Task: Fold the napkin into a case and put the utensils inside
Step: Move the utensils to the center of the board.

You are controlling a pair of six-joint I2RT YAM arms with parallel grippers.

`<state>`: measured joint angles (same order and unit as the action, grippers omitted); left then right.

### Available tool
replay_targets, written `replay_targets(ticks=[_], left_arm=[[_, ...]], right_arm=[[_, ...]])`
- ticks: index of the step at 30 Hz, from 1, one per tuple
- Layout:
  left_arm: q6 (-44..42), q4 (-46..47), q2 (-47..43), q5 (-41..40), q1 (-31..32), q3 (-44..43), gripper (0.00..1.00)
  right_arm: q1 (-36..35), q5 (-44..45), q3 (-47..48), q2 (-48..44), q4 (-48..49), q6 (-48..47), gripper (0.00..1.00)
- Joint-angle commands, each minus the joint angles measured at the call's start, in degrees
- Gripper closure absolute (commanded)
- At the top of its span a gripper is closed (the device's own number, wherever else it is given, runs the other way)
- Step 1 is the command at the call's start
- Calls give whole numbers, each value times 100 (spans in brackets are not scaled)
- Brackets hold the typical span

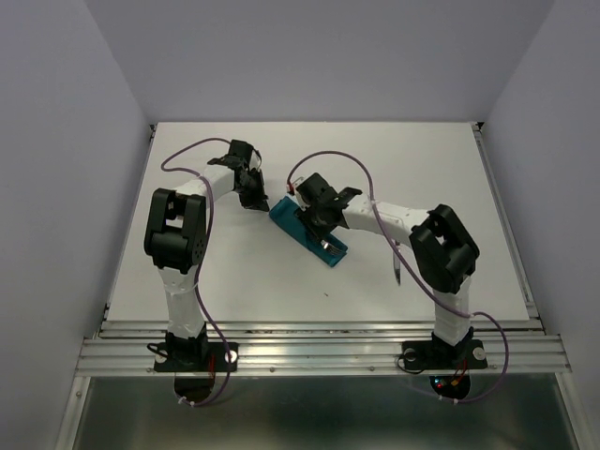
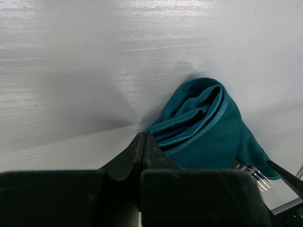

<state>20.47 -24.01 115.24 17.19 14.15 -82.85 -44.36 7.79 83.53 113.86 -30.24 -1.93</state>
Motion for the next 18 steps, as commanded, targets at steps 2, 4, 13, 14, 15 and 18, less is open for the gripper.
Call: replay_targets(ticks=[2,4,13,14,15,18], left_arm=[[-8,28,-116,47,-9,32,95],[-8,37,-116,56,-9,32,95],[-8,2,-54,153,-9,-126,96],[1,-16,-37,153,-9,-161,95],[-8,-25,-37,162,-9,-188,96],[10,-60,7,179,-9,-267,96]], right_arm=[[67,530,-231,-962,580,474,48],[278,530,-415,-1164,668,659,46],[1930,373,-1680,-2166,537,1880,46],[2027,337,-1951,-2262,528,1924,46],[2158,302,-2067,-2403,528,1986,46],[2239,258,-2410,-2509,431,2074,46]])
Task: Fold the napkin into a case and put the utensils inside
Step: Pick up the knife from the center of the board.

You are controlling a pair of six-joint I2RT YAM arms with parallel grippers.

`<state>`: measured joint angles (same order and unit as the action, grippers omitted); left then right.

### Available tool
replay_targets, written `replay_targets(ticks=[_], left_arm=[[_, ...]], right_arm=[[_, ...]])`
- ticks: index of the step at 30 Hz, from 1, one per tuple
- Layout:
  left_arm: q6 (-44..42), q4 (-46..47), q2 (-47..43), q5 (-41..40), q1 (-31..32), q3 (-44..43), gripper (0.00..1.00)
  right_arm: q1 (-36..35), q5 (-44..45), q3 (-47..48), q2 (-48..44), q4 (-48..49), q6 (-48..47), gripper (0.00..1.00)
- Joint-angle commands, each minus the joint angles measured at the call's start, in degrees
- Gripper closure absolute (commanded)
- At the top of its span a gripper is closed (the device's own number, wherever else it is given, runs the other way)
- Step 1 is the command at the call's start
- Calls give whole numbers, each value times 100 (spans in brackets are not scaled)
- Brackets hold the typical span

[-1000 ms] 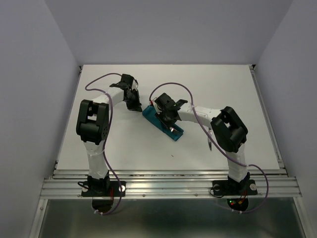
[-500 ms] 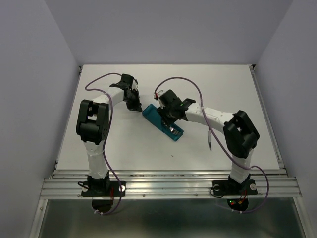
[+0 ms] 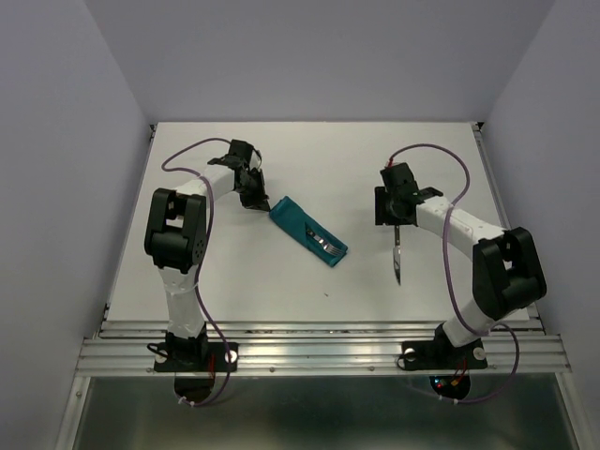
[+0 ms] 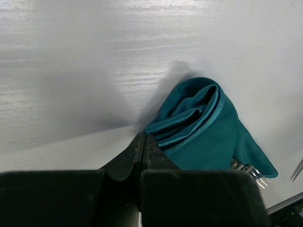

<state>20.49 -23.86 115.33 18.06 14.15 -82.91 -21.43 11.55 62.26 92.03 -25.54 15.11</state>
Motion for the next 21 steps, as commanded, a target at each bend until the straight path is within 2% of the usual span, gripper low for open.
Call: replay_targets(ticks=[1,15,18,21], left_arm=[[16,-75,7,101,-9,-286,96],[8,-260,209,92,35,-700,96],[16,-269,244,92,35,-726,96],[16,-277,288,92,44,-752,96]], right_arm=[[7,-127,-372,-352,-30,404,45],[587,-232,-908,-106,268,378,45],[710,-294,-1023,8,383,361,47],[763,-372,-1102,139,479,334,53]])
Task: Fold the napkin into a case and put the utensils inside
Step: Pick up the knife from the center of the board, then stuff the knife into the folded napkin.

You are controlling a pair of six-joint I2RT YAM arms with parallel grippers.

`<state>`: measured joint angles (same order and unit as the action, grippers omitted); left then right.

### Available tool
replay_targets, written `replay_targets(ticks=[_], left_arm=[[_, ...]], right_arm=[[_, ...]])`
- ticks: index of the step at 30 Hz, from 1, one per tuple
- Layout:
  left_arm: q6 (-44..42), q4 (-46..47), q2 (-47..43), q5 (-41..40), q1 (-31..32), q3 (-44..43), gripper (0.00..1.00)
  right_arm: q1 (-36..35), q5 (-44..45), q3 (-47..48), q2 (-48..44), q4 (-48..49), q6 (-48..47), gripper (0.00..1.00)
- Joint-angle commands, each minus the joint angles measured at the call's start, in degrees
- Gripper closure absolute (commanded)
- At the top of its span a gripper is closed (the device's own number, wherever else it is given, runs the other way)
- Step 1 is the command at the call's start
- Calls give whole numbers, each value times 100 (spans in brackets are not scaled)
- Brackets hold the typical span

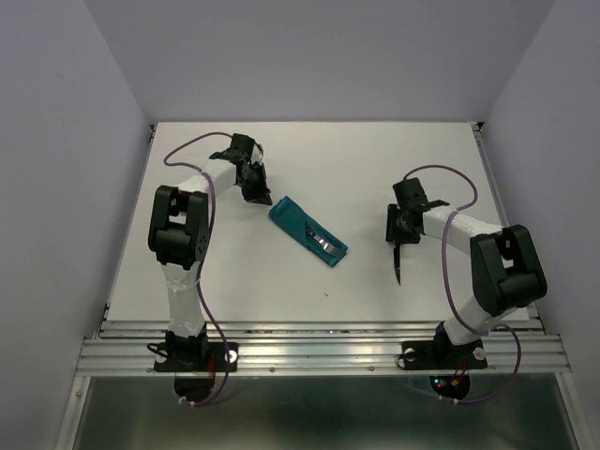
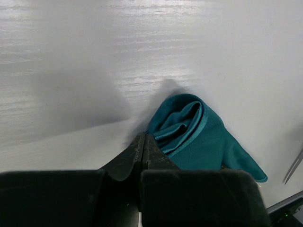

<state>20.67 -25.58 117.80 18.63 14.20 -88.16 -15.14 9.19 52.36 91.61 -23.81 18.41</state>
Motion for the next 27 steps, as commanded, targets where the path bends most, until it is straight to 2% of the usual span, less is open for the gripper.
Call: replay_targets(ticks=[1,2,5,9,13,18,19,23,27], left_arm=[[-1,-105,59,26,48,-228,96],[8,-113,68,18,48,-237,95],[8,-122,112,-9,83,-263,96],[34,-149,191,-26,127,-333,96],[25,-166,217,-61,162,-368,96],[-1,-184,261,-97,162,-369,96],[-1,-193,270,-88,162,-377,96],[-10,-210,279,-105,162,-369,96],[-45,-228,261,-97,162,-360,96]], right_arm=[[134,-172,-129,242,351,-4,57],[134,-207,-138,269,351,-5,60],[134,-304,-86,278,369,-40,79],[134,-225,484,304,0,-408,97],[72,-216,950,156,-246,-768,99],[-638,-50,1469,-38,-378,-1645,99],[-979,177,1583,14,-431,-1761,99],[-1509,101,2163,338,-878,-2333,99],[-1992,206,2471,550,-932,-2816,99]])
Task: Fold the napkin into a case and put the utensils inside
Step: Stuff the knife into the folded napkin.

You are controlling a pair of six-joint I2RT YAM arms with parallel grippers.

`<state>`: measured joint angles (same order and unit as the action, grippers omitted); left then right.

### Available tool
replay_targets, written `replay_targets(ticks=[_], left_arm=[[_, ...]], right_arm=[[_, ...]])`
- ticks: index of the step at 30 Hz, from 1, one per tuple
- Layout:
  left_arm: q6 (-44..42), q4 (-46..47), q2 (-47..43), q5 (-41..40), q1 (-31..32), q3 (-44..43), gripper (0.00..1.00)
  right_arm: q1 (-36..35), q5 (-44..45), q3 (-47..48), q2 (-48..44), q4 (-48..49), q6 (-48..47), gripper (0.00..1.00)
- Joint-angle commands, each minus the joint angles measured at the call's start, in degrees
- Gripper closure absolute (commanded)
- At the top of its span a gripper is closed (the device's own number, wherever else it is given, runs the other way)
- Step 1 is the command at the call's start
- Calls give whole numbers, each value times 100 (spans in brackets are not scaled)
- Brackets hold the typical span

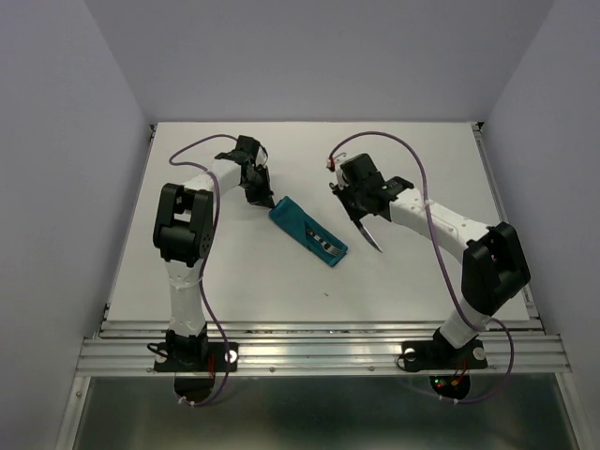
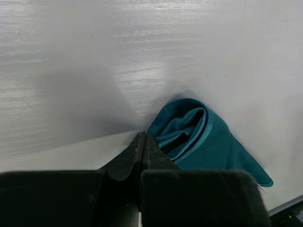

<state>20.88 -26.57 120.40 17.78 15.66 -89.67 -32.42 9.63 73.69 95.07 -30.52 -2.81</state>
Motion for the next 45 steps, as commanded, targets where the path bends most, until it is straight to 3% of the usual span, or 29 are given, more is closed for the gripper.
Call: replay_targets(ticks=[1,10,20,45], left_arm=[[-76,-129,1,-11,16,-209,96],[-102,-147,19,-20,7,-253,96],[-102,-173,54,-11,7,-306,96],[-93,-103,36,41,7,-191,96]], right_arm=[[-343,154,400,266,-305,-756,99],[-835,215,796,987,-1052,-1116,99],[-1055,57,603,1040,-1008,-1152,99],[-1328,13,1393,1822,-1035,-1231,99]])
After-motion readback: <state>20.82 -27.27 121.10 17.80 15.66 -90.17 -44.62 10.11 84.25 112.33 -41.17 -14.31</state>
